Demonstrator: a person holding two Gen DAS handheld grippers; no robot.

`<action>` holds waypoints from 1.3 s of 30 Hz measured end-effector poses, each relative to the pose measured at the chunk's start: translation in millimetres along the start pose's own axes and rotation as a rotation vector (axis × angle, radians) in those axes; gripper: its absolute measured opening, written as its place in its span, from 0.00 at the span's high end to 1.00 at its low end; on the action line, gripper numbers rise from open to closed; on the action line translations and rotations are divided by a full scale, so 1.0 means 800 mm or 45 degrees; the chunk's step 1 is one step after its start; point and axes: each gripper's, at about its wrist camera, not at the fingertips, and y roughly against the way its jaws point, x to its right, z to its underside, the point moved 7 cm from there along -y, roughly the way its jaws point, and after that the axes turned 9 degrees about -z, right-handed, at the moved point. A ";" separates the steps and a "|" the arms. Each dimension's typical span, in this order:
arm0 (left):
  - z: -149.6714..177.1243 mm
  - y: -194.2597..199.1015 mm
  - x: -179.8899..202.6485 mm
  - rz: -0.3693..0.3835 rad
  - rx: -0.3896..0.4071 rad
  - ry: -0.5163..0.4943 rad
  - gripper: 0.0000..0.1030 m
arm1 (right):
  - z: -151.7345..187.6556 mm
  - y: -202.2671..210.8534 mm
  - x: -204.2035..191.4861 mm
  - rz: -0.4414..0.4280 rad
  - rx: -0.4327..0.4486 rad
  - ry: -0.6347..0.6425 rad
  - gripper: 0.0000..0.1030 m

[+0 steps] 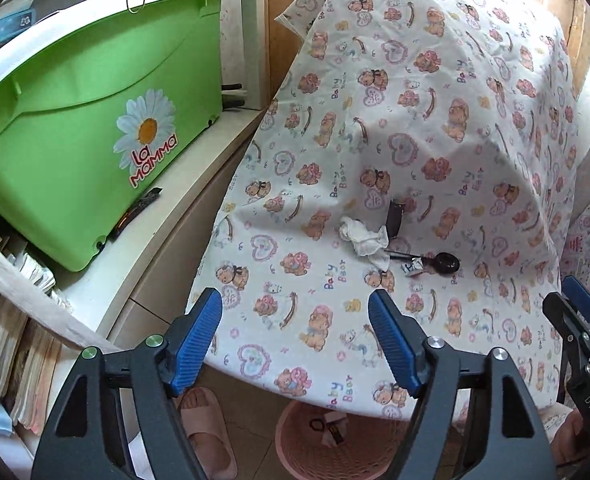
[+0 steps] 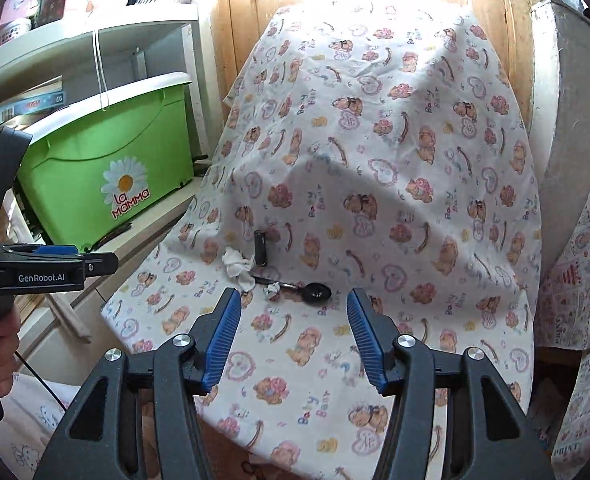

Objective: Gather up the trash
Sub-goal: 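Move both open tools back over the table, then grasp the white tissue with the left tool while the right tool grasps the black spoon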

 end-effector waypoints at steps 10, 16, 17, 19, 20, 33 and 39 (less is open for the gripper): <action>-0.011 -0.058 0.015 0.018 -0.006 0.034 0.26 | -0.026 -0.062 0.059 -0.178 -0.069 -0.218 0.60; -0.005 -0.099 0.016 0.031 -0.123 0.066 0.26 | 0.000 -0.111 0.085 -0.263 -0.173 -0.382 0.64; -0.006 -0.101 0.015 0.027 -0.125 0.072 0.26 | 0.003 -0.118 0.088 -0.272 -0.185 -0.410 0.64; -0.009 -0.104 0.014 0.029 -0.127 0.076 0.26 | 0.007 -0.130 0.094 -0.274 -0.208 -0.443 0.66; -0.010 -0.106 0.014 0.032 -0.132 0.083 0.26 | 0.007 -0.134 0.096 -0.270 -0.209 -0.451 0.66; -0.016 -0.122 0.028 0.042 -0.169 0.083 0.26 | 0.034 -0.198 0.122 -0.317 -0.309 -0.758 0.72; -0.027 -0.100 0.043 0.098 -0.089 0.032 0.25 | 0.037 -0.209 0.125 -0.300 -0.296 -0.806 0.79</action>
